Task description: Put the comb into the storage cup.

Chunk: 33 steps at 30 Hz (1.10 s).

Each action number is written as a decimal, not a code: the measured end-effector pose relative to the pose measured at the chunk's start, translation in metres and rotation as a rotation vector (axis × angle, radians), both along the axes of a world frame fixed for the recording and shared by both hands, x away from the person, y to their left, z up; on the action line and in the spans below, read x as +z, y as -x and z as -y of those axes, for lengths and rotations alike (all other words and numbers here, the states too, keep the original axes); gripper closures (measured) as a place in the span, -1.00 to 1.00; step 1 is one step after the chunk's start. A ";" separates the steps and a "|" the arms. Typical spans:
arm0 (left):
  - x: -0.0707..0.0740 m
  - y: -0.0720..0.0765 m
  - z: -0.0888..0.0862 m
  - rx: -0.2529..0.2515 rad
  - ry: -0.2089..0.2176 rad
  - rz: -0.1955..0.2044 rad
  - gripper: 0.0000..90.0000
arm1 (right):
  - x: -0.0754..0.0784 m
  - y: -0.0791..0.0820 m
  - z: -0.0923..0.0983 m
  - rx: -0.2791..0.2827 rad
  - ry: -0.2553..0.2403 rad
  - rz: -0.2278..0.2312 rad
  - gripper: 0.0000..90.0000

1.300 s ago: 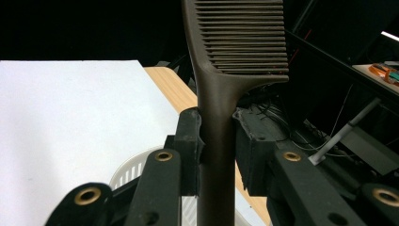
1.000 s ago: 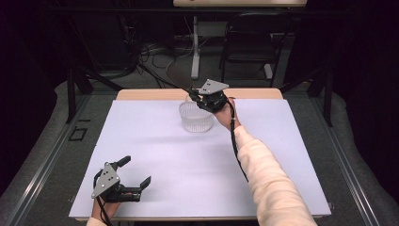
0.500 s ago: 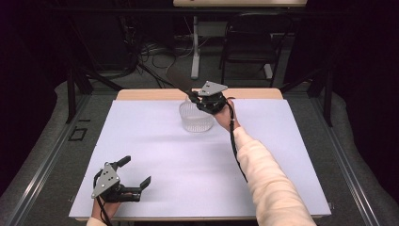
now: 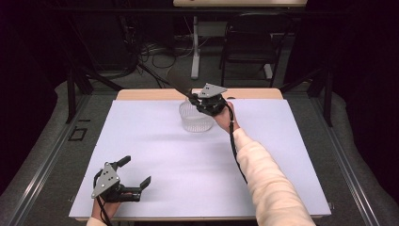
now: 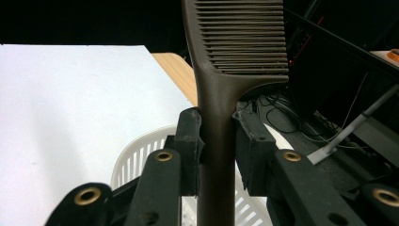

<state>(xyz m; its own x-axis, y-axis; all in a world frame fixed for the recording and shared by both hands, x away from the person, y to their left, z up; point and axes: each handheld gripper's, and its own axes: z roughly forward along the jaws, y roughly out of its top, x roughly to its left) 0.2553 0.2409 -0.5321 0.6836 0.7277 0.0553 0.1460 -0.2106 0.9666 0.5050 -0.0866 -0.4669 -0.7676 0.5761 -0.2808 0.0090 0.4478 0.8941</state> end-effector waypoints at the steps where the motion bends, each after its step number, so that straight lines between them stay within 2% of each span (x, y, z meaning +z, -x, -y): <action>1: 0.000 0.000 0.000 0.000 -0.001 0.000 -1.00 | 0.000 0.000 0.000 0.002 0.006 -0.001 0.61; 20: 0.000 0.000 0.000 -0.001 0.002 0.001 -1.00 | -0.005 -0.002 0.001 0.005 0.022 -0.011 0.61; 33: 0.001 0.001 0.000 -0.001 0.003 0.003 -1.00 | -0.013 -0.004 0.000 0.005 0.063 -0.036 0.61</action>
<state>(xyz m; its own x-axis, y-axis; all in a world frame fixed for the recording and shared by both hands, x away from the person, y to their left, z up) 0.2543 0.2409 -0.5314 0.6843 0.7271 0.0554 0.1428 -0.2081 0.9676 0.5094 -0.0862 -0.4799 -0.7805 0.5545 -0.2886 0.0381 0.5030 0.8635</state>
